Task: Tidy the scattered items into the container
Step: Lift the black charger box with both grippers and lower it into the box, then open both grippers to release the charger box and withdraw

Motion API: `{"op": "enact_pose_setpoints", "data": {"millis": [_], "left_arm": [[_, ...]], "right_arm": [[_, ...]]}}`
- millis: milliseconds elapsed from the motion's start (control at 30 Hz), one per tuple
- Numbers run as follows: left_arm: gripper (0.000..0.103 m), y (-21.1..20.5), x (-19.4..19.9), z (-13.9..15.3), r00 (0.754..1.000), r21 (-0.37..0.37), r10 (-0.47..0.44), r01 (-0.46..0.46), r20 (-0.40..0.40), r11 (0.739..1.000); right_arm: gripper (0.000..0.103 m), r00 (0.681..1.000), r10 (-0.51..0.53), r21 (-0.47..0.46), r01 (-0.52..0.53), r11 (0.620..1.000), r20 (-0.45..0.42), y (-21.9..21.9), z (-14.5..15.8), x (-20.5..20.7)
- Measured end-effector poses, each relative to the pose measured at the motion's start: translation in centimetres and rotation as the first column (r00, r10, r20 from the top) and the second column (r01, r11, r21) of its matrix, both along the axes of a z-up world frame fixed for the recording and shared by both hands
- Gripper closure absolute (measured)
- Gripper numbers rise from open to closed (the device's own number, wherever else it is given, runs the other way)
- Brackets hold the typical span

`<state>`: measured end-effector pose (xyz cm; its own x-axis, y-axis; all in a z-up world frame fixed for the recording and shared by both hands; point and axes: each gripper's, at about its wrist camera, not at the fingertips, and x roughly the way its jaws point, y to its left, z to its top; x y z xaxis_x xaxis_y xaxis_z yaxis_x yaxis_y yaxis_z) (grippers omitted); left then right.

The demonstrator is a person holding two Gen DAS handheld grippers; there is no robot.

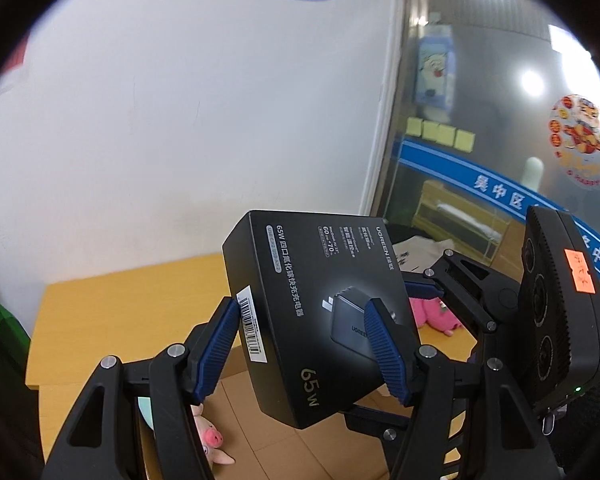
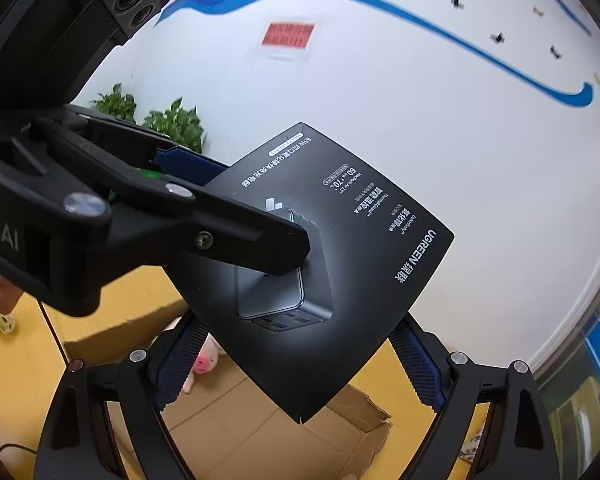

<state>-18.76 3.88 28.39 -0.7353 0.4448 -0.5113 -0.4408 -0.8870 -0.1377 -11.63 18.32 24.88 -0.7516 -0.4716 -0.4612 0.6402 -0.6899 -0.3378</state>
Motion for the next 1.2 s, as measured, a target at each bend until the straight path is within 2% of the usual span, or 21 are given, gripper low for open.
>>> {"op": "enact_pose_setpoints", "data": {"millis": [133, 300, 467, 533, 633, 767, 867, 933, 1000, 1100, 1200], "left_arm": [[0.039, -0.2, -3.7, -4.0, 0.996, 0.016, 0.008, -0.009, 0.091, 1.0], [0.039, -0.7, -8.2, -10.7, 0.972, 0.037, 0.014, -0.023, 0.234, 0.999], [0.039, -0.6, -11.3, -17.5, 0.929, 0.022, 0.033, -0.045, 0.368, 0.999], [0.039, -0.4, -12.3, -20.0, 0.907, 0.003, 0.048, -0.054, 0.419, 0.999], [0.039, 0.0, -13.4, -23.2, 0.875, -0.036, 0.079, -0.071, 0.478, 0.997], [0.04, 0.1, -14.3, -26.2, 0.836, -0.071, 0.133, -0.112, 0.532, 0.991], [0.042, 1.2, -14.5, -26.4, 0.835, -0.128, 0.157, -0.105, 0.528, 0.986], [0.042, 1.2, -14.3, -25.9, 0.833, -0.11, 0.153, -0.111, 0.532, 0.988], [0.041, 0.4, -13.7, -24.7, 0.843, -0.105, 0.174, -0.14, 0.509, 0.985], [0.041, -0.7, -11.6, -22.0, 0.872, -0.133, 0.227, -0.187, 0.433, 0.973], [0.04, -1.8, -7.5, -18.5, 0.916, -0.088, 0.22, -0.202, 0.336, 0.975]], "right_arm": [[0.009, 0.996, 0.008, 0.014, -0.01, 1.0, 0.084, -0.2, -3.9, -4.1], [0.009, 0.979, 0.006, 0.05, -0.017, 0.999, 0.205, -0.7, -10.5, -8.3], [0.009, 0.942, 0.006, 0.075, -0.033, 0.997, 0.334, -0.9, -16.8, -11.7], [0.01, 0.921, -0.001, 0.091, -0.038, 0.995, 0.391, -0.5, -18.7, -15.2], [0.011, 0.886, -0.021, 0.124, -0.041, 0.991, 0.464, -0.5, -22.9, -15.6], [0.013, 0.849, -0.046, 0.128, -0.025, 0.991, 0.526, -0.4, -25.6, -17.4], [0.013, 0.831, -0.072, 0.126, 0.003, 0.992, 0.551, -0.2, -26.1, -17.8], [0.012, 0.824, -0.082, 0.114, 0.022, 0.993, 0.561, 0.3, -25.9, -18.2], [0.01, 0.821, -0.086, 0.103, 0.033, 0.994, 0.564, 0.9, -25.0, -17.4], [0.01, 0.839, -0.081, 0.086, 0.041, 0.995, 0.538, 1.2, -21.8, -15.0], [0.007, 0.882, -0.086, 0.088, 0.051, 0.995, 0.464, 2.4, -18.4, -11.2]]}}
